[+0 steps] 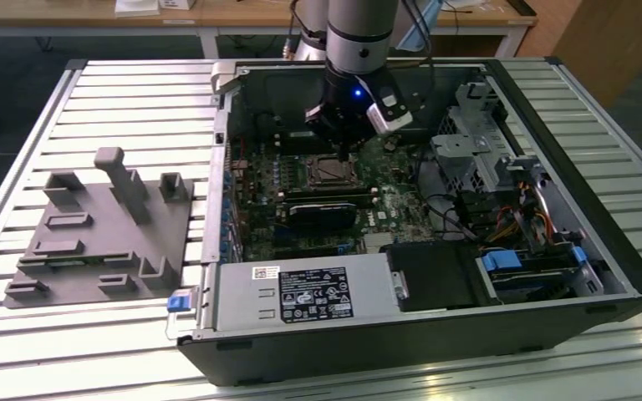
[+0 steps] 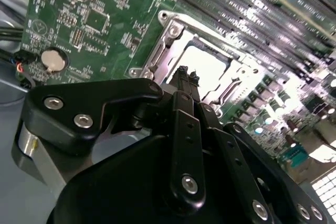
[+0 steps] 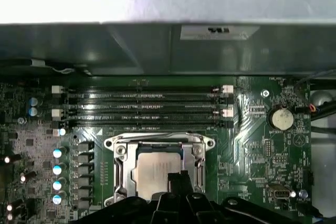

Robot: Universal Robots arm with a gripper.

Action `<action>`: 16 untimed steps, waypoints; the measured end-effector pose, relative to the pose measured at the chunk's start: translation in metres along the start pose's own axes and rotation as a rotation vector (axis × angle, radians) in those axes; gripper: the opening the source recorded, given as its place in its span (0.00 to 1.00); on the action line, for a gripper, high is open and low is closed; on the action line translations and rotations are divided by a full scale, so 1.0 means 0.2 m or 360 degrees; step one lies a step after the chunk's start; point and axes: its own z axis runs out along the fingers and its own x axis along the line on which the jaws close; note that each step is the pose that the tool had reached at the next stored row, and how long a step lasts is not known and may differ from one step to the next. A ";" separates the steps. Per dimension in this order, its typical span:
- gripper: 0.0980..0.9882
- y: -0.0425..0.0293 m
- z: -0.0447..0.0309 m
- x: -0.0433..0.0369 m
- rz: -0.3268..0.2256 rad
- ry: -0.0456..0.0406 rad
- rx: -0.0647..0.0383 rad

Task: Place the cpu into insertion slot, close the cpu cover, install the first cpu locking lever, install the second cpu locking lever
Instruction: 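Install the second cpu locking lever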

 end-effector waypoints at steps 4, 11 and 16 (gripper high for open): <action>0.01 -0.028 -0.001 -0.001 0.0000 0.0000 0.0000; 0.01 -0.061 -0.002 -0.002 0.0000 0.0000 0.0000; 0.01 -0.068 -0.017 -0.002 0.0000 0.0001 0.0000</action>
